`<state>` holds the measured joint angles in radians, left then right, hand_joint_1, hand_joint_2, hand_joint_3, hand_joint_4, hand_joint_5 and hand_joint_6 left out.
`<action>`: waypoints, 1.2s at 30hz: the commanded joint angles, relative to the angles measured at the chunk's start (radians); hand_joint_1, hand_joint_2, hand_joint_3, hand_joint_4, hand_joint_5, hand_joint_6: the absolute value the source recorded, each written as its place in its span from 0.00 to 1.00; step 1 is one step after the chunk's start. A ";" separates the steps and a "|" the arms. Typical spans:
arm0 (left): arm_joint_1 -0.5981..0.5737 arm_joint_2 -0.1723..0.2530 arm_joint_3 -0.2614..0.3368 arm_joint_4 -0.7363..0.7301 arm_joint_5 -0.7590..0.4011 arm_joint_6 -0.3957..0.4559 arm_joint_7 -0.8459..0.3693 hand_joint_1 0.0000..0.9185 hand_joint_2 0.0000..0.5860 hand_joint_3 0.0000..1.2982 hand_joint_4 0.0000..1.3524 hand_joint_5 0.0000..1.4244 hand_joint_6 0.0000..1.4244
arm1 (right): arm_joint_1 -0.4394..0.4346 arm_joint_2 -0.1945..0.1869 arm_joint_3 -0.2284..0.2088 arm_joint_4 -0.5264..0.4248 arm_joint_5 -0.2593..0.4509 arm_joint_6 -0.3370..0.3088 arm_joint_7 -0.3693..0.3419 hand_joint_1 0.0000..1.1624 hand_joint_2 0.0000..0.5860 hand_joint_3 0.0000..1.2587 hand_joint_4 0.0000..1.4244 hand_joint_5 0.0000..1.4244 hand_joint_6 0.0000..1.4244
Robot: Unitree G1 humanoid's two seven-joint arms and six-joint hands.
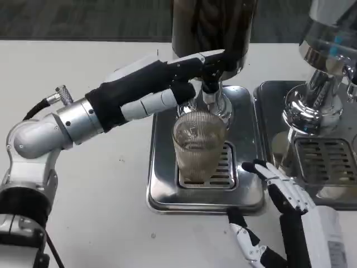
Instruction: Grasp the cup under the faucet to collect the drink, then remove the cup.
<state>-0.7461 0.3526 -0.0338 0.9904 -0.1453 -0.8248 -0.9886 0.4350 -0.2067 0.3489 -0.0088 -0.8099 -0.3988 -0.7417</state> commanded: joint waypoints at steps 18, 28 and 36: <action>0.027 0.045 -0.108 0.060 0.148 -0.107 0.093 0.00 0.17 0.09 0.00 0.00 0.00 | -0.052 0.003 -0.072 -0.006 0.248 -0.049 0.222 0.43 0.46 0.07 0.03 0.06 0.10; 0.025 0.050 -0.128 0.070 0.153 -0.118 0.124 0.00 0.18 0.09 0.00 0.00 0.00 | -0.105 0.004 -0.114 -0.018 0.386 -0.002 0.445 0.56 0.36 0.00 0.00 0.00 0.07; 0.026 0.054 -0.133 0.070 0.157 -0.120 0.137 0.00 0.18 0.09 0.00 0.00 0.00 | -0.158 0.016 -0.132 -0.003 0.433 0.044 0.552 0.59 0.35 0.00 0.00 0.00 0.05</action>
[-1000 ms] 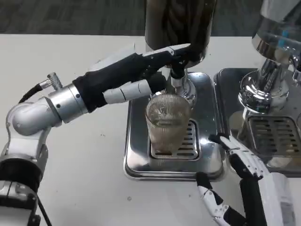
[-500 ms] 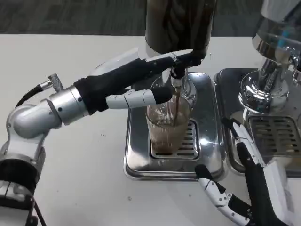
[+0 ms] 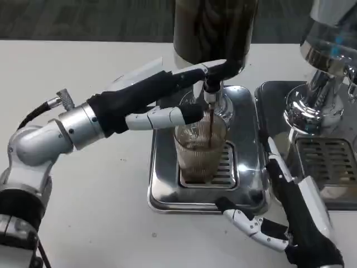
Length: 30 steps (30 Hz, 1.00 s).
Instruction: Grasp the cup under the faucet to collect the drink, then remove the cup.
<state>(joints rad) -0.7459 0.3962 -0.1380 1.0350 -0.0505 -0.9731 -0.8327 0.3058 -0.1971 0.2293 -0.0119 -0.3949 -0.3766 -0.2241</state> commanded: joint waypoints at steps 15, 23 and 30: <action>0.034 0.022 -0.024 0.017 0.065 0.023 -0.015 0.00 0.18 0.09 0.00 0.00 0.00 | -0.142 0.047 -0.016 0.081 0.027 0.079 0.089 0.59 0.35 0.00 0.00 0.00 0.03; 0.042 0.027 -0.016 0.008 0.053 0.011 -0.019 0.00 0.18 0.09 0.00 0.00 0.00 | -0.193 0.057 -0.012 0.129 0.032 0.097 0.100 0.59 0.36 0.00 0.00 0.00 0.01; 0.051 0.035 -0.012 -0.002 0.051 0.009 -0.017 0.00 0.15 0.10 0.01 0.00 0.00 | -0.228 0.067 -0.008 0.170 0.037 0.093 0.118 0.57 0.37 0.00 0.00 0.00 0.00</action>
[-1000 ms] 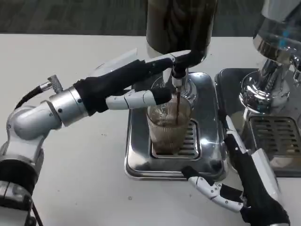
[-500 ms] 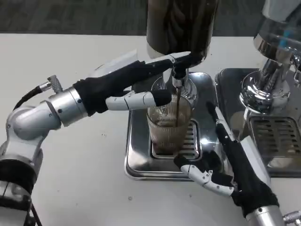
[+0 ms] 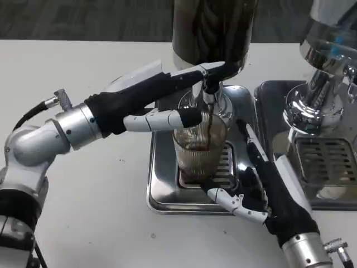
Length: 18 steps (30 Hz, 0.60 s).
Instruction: Grasp the cup under the faucet to collect the drink, then remove the cup.
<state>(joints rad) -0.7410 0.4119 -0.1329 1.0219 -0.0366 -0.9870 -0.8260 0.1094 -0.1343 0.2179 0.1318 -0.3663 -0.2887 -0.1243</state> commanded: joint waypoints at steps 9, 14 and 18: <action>0.063 0.031 -0.016 -0.010 0.034 0.021 -0.022 0.00 0.12 0.10 0.01 0.00 0.00 | -0.071 0.009 0.000 0.073 0.020 -0.009 0.032 0.57 0.37 0.00 0.00 0.00 0.00; 0.069 0.037 -0.015 -0.020 0.032 0.020 -0.021 0.00 0.10 0.10 0.01 0.00 0.00 | -0.091 0.013 0.005 0.088 0.020 -0.008 0.037 0.56 0.37 0.00 0.00 0.00 0.00; 0.072 0.039 -0.014 -0.027 0.031 0.020 -0.020 0.00 0.10 0.10 0.01 0.00 0.00 | -0.107 0.017 0.005 0.105 0.021 -0.012 0.038 0.56 0.37 0.00 0.00 0.00 0.00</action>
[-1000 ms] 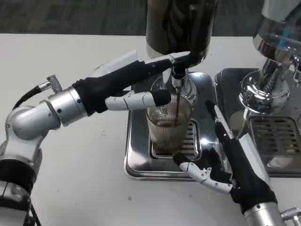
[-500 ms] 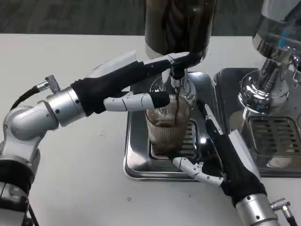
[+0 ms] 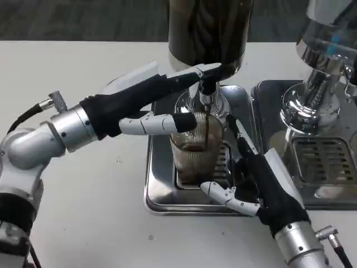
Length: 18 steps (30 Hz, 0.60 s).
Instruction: Grasp the cup under the faucet to collect the drink, then remove the cup.
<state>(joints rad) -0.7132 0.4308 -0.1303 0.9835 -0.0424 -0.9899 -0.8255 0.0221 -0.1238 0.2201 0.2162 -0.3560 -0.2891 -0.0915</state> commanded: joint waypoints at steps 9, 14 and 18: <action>0.049 0.026 -0.015 0.008 0.038 0.025 -0.017 0.00 0.09 0.10 0.01 0.00 0.00 | -0.051 0.003 -0.002 0.051 0.019 -0.014 0.007 0.55 0.38 0.00 0.00 0.00 0.00; 0.053 0.026 -0.017 0.006 0.039 0.024 -0.013 0.00 0.09 0.10 0.01 0.00 0.00 | -0.060 -0.001 -0.004 0.059 0.023 -0.015 0.008 0.55 0.38 0.00 0.00 0.00 0.00; 0.056 0.027 -0.017 0.004 0.040 0.025 -0.011 0.00 0.09 0.10 0.01 0.00 0.00 | -0.066 -0.001 -0.004 0.064 0.025 -0.015 0.010 0.55 0.38 0.00 0.00 0.00 0.00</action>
<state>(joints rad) -0.7025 0.4347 -0.1304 0.9709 -0.0424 -0.9899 -0.8166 -0.0299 -0.1251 0.2189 0.2692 -0.3407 -0.2909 -0.0893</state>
